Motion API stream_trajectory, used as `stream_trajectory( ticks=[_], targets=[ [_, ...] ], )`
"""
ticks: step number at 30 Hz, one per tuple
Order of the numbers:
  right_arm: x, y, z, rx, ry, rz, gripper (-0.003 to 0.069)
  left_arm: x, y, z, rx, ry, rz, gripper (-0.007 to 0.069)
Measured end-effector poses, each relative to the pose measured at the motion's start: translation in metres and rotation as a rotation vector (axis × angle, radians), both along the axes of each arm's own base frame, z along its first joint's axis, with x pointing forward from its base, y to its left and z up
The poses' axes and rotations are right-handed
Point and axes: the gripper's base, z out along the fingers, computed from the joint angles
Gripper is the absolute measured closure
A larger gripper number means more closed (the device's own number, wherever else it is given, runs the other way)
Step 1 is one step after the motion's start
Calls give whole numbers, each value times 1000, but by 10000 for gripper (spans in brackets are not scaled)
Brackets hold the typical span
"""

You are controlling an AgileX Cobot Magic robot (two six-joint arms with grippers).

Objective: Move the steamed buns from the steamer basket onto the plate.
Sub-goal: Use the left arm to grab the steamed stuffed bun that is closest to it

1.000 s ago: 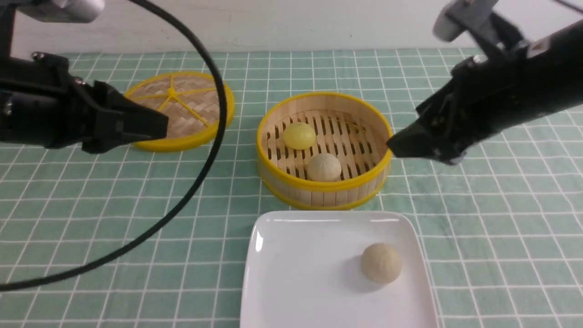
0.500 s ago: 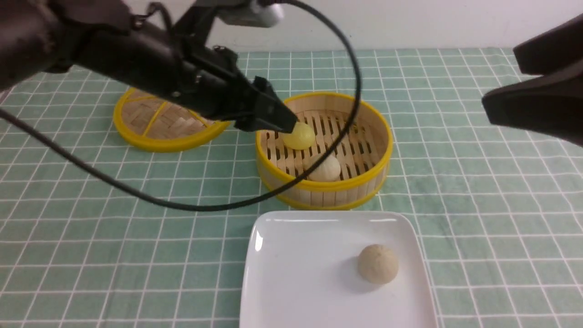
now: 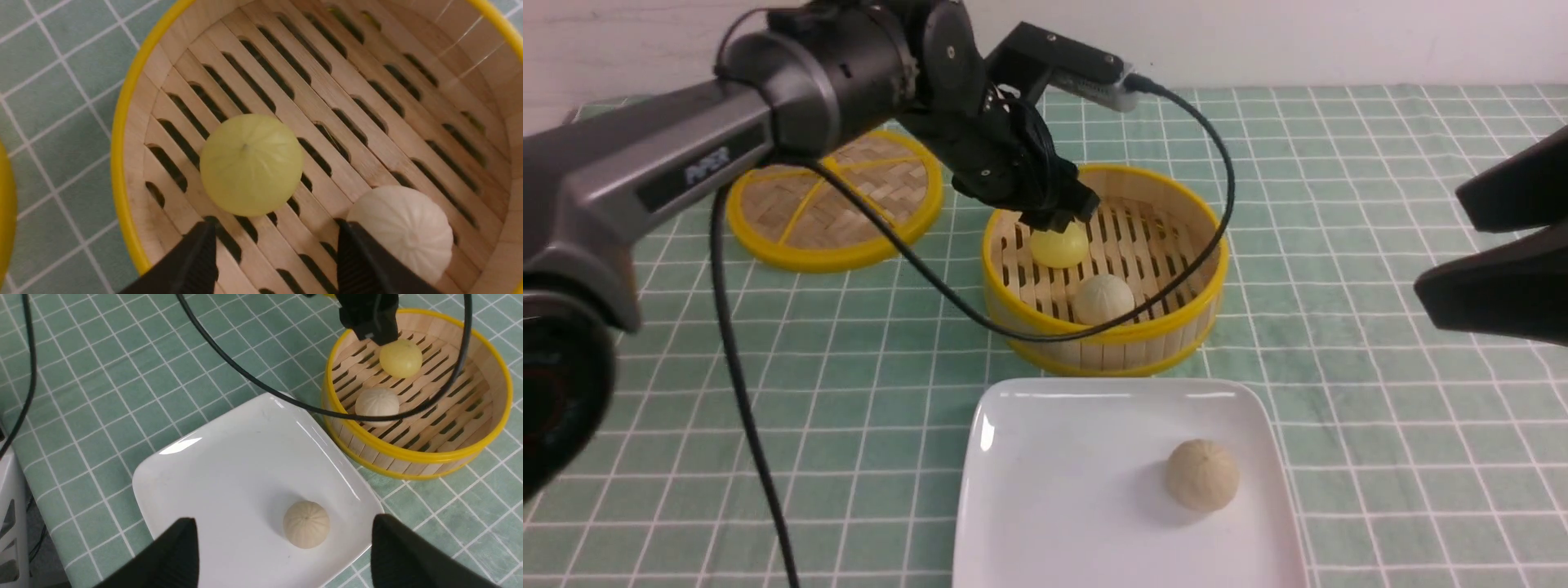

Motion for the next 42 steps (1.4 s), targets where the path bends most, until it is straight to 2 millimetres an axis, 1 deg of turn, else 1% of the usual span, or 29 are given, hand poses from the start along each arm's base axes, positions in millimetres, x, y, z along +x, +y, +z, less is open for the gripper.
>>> stream_trajectory(
  ticks=[1, 3, 6, 8, 11, 13, 18, 22, 24, 26, 34, 39, 42],
  targets=[
    [0, 0, 0, 0, 0, 0, 111, 1, -1, 0, -1, 1, 0, 209],
    [0, 0, 0, -5, -6, 5, 111, 6, -11, -15, 12, 41, -13, 209],
    [0, 0, 0, -8, -11, 10, 111, 5, -22, -28, 29, 74, -38, 209],
    [0, 0, 0, -11, -13, 10, 111, 0, -31, -31, 43, 78, -70, 209],
    [0, 0, 0, -12, -12, 10, 111, -7, -42, -29, 47, 78, -100, 209],
    [0, 0, 0, -12, -12, 10, 111, -10, -45, -29, 51, 86, -109, 209],
    [0, 0, 0, -11, -14, 9, 111, -12, -44, -26, 57, 93, -113, 209],
    [0, 0, 0, -11, -15, 9, 111, -15, -42, -14, 46, 72, -112, 209],
    [1, 0, 0, -9, -16, 7, 111, -17, -40, -1, 32, 48, -112, 209],
    [3, 1, -1, -9, -15, 5, 111, -19, -39, 5, 25, 44, -112, 209],
    [5, 1, -1, -8, -20, -2, 111, -21, -42, 3, -1, 78, -110, 209],
    [8, 2, -2, -9, -17, -5, 111, -20, -44, -6, -13, 107, -107, 209],
    [9, 2, -3, -10, -15, -6, 111, -19, -45, -16, 4, 137, -109, 213]
  ],
)
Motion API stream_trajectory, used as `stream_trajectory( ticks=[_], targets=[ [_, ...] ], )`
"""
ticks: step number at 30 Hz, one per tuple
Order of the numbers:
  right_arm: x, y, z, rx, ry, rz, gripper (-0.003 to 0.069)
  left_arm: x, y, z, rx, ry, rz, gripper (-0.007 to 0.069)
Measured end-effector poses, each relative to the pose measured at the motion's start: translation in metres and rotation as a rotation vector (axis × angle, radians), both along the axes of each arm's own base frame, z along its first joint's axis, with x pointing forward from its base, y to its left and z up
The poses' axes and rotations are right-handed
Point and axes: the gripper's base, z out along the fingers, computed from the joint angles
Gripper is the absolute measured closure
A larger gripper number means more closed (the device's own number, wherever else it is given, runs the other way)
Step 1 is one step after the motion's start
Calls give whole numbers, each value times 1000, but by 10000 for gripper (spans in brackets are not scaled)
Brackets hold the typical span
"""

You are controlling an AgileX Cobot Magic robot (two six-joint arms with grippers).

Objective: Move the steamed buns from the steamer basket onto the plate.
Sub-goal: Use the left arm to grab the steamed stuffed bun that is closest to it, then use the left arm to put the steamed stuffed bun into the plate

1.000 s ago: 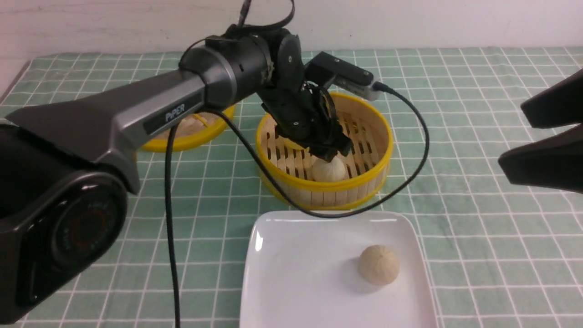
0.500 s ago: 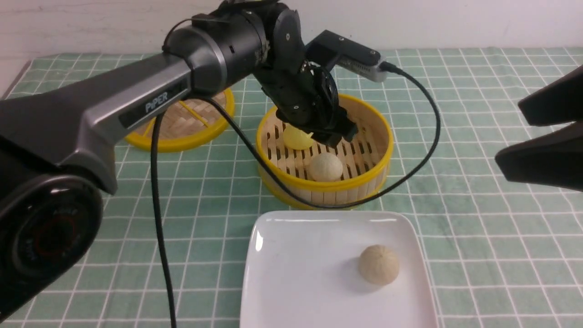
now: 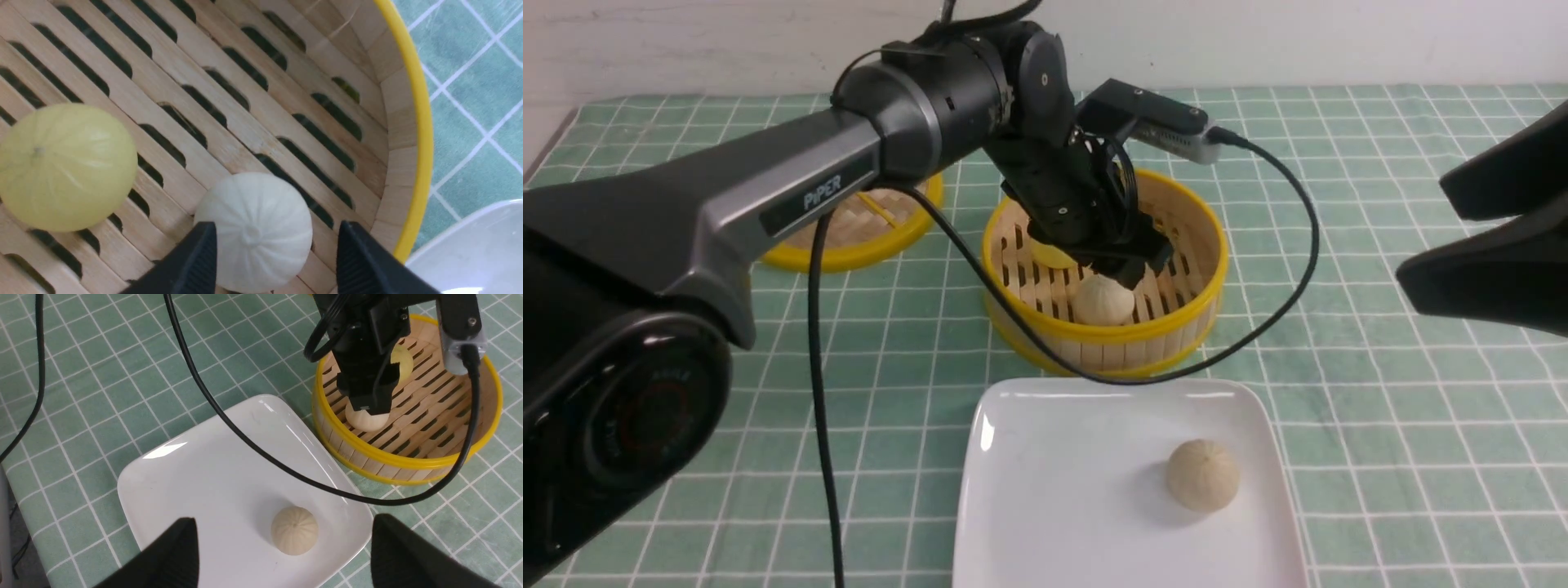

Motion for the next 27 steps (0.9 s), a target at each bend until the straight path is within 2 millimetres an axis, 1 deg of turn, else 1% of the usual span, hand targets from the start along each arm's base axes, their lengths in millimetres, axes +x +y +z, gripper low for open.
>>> stream_trajectory(
  ticks=[6, 8, 9, 10, 12, 14, 16, 17, 20, 21, 22, 23, 26, 27],
  targets=[
    [0, 0, 0, 0, -6, 1, 111, 3, -1, -15, 28, 29, -3, 218],
    [0, 0, 0, -1, -9, 2, 111, 4, -2, -23, 40, 38, -5, 229],
    [0, 0, 0, -1, -10, 2, 111, 4, -2, -24, 40, 39, -4, 232],
    [0, 0, 0, -2, -10, 3, 111, 6, -2, -30, 55, 42, -7, 258],
    [0, 0, 0, -2, -10, 3, 111, 8, -2, -35, 71, 36, -10, 321],
    [0, 0, 0, -2, -12, 4, 111, 9, 0, -36, 88, 19, -13, 443],
    [0, 0, 0, -2, -12, 4, 111, 9, 1, -30, 102, -8, -17, 561],
    [0, 0, 0, -2, -12, 4, 111, 9, 2, -27, 100, -11, -14, 579],
    [0, 0, 0, -2, -12, 4, 118, 4, 6, -7, 82, -24, 22, 595],
    [0, 0, 0, -2, -12, 4, 123, 0, 9, 6, 70, -28, 36, 595],
    [0, 0, 0, -2, -12, 4, 130, -6, 12, 24, 53, -36, 51, 595],
    [0, 0, 0, -2, -12, 4, 135, -11, 16, 38, 42, -41, 59, 595],
    [0, 0, 0, -2, -12, 4, 153, -38, 33, 92, 10, -52, 80, 595],
    [0, 0, 0, -2, -12, 4, 155, -45, 37, 101, 12, -42, 81, 595]
  ],
)
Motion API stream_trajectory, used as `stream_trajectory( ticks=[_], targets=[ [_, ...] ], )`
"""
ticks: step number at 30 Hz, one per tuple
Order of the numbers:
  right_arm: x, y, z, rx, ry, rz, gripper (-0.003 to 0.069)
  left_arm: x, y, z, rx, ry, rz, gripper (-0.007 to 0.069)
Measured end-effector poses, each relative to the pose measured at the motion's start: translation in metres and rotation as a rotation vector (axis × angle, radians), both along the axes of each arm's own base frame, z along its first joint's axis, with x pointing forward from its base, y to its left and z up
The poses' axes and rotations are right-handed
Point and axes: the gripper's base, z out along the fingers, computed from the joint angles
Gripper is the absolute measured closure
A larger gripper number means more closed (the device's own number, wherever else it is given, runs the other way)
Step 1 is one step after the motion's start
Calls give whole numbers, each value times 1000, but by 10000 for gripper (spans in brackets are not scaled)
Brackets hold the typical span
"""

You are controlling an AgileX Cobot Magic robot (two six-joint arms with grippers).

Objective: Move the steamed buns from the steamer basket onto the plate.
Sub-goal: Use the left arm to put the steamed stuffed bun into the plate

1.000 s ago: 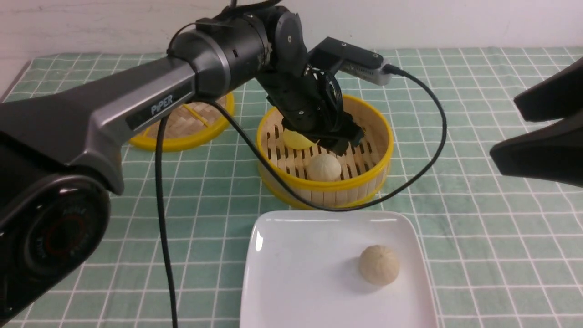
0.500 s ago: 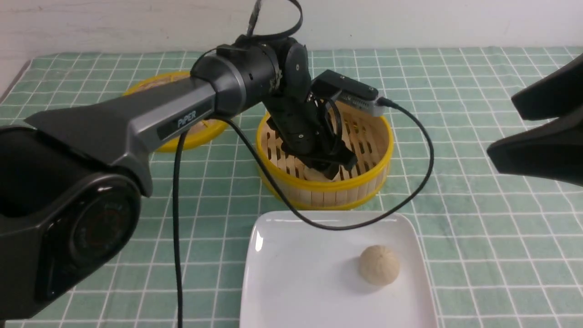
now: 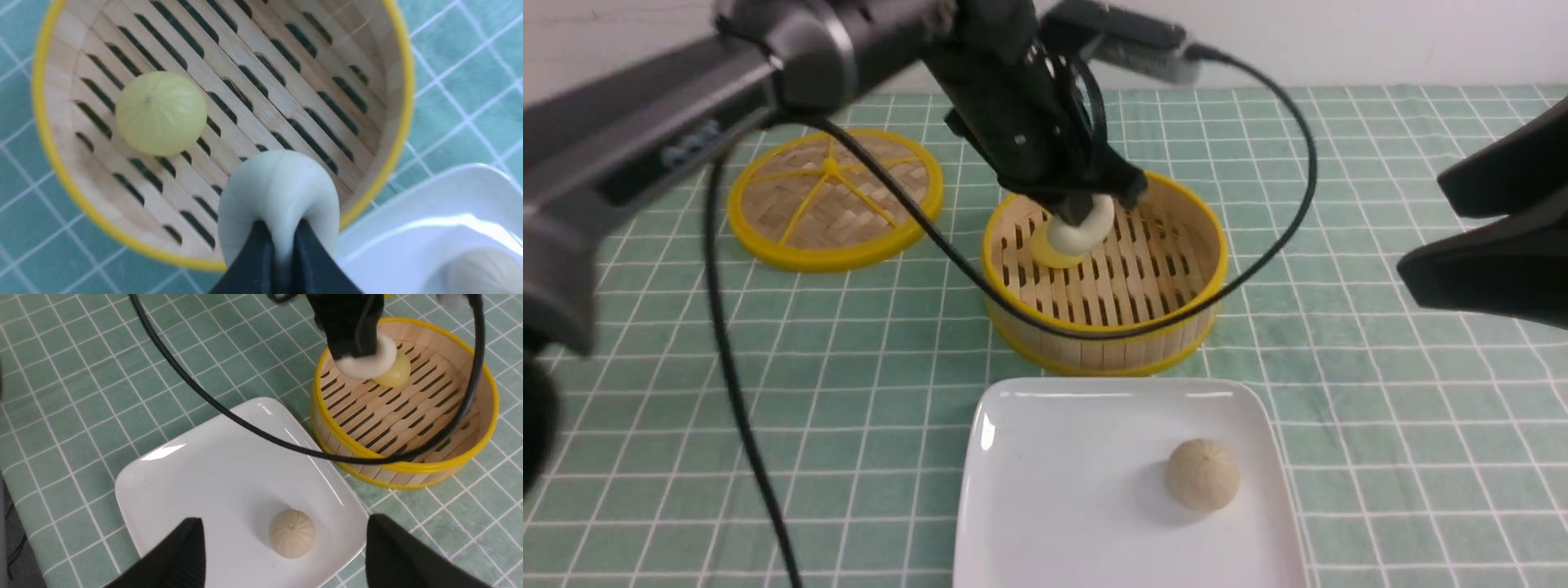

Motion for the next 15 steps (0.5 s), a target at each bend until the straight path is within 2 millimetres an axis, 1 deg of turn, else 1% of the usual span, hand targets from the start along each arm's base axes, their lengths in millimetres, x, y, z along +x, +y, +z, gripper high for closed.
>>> stream_trajectory(
  ticks=[1, 3, 4, 6, 7, 8, 9, 11, 14, 15],
  targets=[
    [0, 0, 0, 0, 0, 0, 158, -4, 2, 6, -3, 2, 0, 595],
    [0, 0, 0, 0, 0, 0, 161, -28, 14, 33, -23, 38, -6, 595],
    [0, 0, 0, 0, 0, 0, 161, -37, 17, 42, -43, 64, -15, 595],
    [0, 0, 0, 0, -1, 0, 162, -45, 15, 46, -95, 106, -31, 595],
    [0, 0, 0, 0, -1, 0, 162, -47, 12, 45, -123, 133, -39, 595],
    [0, 0, 0, 0, -1, 0, 162, -49, 7, 38, -160, 187, -54, 595],
    [0, 0, 0, 0, -1, 0, 162, -52, 2, 26, -183, 252, -73, 594],
    [0, 0, 0, -3, -1, 0, 162, -54, -5, 2, -174, 340, -92, 593],
    [0, 0, 0, -4, 0, 1, 162, -56, -11, -56, -79, 490, -91, 592],
    [0, 0, 0, -4, 0, 1, 162, -55, -11, -62, -67, 502, -88, 592]
  ],
)
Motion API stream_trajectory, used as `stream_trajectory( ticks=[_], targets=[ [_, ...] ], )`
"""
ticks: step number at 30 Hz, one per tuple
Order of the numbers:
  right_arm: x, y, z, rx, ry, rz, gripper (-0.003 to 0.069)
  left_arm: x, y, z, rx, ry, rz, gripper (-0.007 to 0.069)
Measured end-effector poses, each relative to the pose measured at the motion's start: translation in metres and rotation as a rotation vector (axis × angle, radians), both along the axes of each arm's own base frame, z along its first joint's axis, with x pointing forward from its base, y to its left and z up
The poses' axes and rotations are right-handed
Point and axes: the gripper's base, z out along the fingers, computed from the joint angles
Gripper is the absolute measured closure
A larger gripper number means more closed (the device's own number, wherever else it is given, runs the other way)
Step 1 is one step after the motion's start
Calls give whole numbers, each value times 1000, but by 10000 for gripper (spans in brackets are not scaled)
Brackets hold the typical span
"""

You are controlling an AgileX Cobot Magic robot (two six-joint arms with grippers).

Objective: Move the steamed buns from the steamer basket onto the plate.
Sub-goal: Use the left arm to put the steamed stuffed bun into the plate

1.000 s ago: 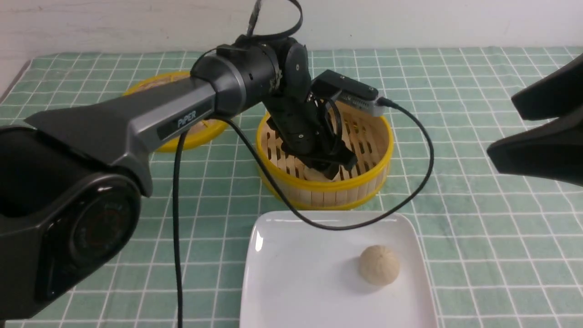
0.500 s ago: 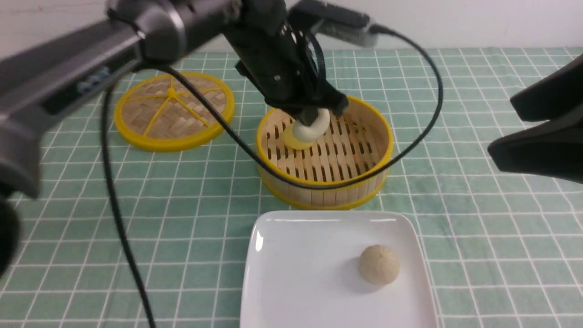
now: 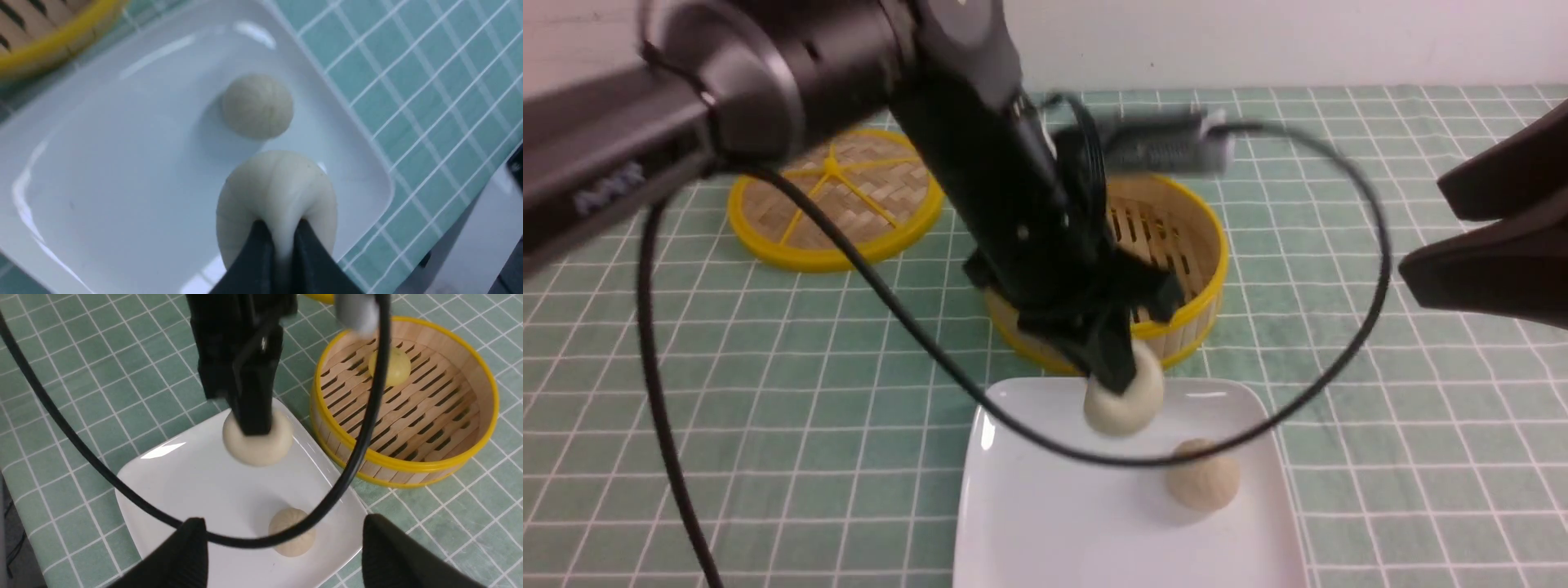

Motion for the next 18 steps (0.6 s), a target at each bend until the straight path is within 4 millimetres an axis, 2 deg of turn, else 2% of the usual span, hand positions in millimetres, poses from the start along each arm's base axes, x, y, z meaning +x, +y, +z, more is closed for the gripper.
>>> stream_trajectory(
  ticks=[1, 3, 7, 14, 18],
  targets=[
    [0, 0, 0, -2, 3, 2, 162, -1, 0, -27, 53, 58, -17, 592],
    [0, 0, 0, -3, 5, 3, 162, -1, 1, -61, 108, 113, -41, 592],
    [-1, 0, -1, -5, 8, 5, 162, 4, -2, -90, 132, 132, -68, 591],
    [-1, 0, -1, -5, 8, 5, 162, 12, -7, -94, 87, 53, -75, 590],
    [-1, 0, -1, -5, 8, 5, 164, 13, -7, -88, 70, 17, -69, 588]
  ],
)
